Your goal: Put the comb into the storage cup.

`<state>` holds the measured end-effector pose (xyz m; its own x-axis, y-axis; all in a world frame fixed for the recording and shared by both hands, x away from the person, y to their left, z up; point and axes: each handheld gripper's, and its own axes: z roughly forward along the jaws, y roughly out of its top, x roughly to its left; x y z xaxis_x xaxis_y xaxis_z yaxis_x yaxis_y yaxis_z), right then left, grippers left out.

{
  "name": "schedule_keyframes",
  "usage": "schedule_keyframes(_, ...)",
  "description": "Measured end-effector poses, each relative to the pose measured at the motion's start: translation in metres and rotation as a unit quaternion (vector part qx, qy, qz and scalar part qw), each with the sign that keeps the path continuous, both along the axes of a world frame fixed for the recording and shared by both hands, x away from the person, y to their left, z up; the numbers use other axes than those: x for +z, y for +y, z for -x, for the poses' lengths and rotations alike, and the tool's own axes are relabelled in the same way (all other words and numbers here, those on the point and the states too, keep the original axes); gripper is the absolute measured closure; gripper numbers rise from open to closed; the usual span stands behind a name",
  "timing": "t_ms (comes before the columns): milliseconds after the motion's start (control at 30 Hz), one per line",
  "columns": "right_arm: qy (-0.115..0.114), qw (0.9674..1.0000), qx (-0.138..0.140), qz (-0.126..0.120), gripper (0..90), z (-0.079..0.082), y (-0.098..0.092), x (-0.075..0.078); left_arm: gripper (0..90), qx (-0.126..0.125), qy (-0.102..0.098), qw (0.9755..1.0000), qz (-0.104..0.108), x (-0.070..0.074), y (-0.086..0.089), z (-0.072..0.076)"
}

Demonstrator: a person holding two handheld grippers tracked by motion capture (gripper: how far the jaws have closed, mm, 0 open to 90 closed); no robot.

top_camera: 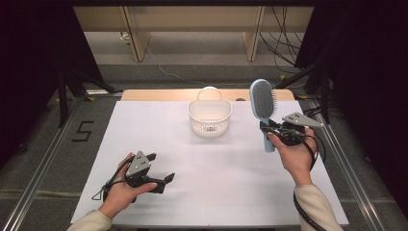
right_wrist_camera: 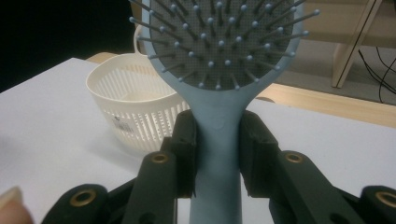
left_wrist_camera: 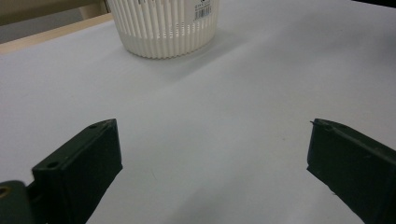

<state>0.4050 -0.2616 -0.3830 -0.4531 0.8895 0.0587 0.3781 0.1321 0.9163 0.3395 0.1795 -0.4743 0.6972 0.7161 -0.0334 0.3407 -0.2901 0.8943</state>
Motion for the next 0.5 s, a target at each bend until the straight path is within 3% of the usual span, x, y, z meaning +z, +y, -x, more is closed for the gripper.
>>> schedule_keyframes(500,-0.007,1.0000,0.000,-0.007,70.5,-0.0012,0.0025,0.0025,2.3,0.000,0.000,1.0000,0.000,0.0001,0.0001,-0.0001)
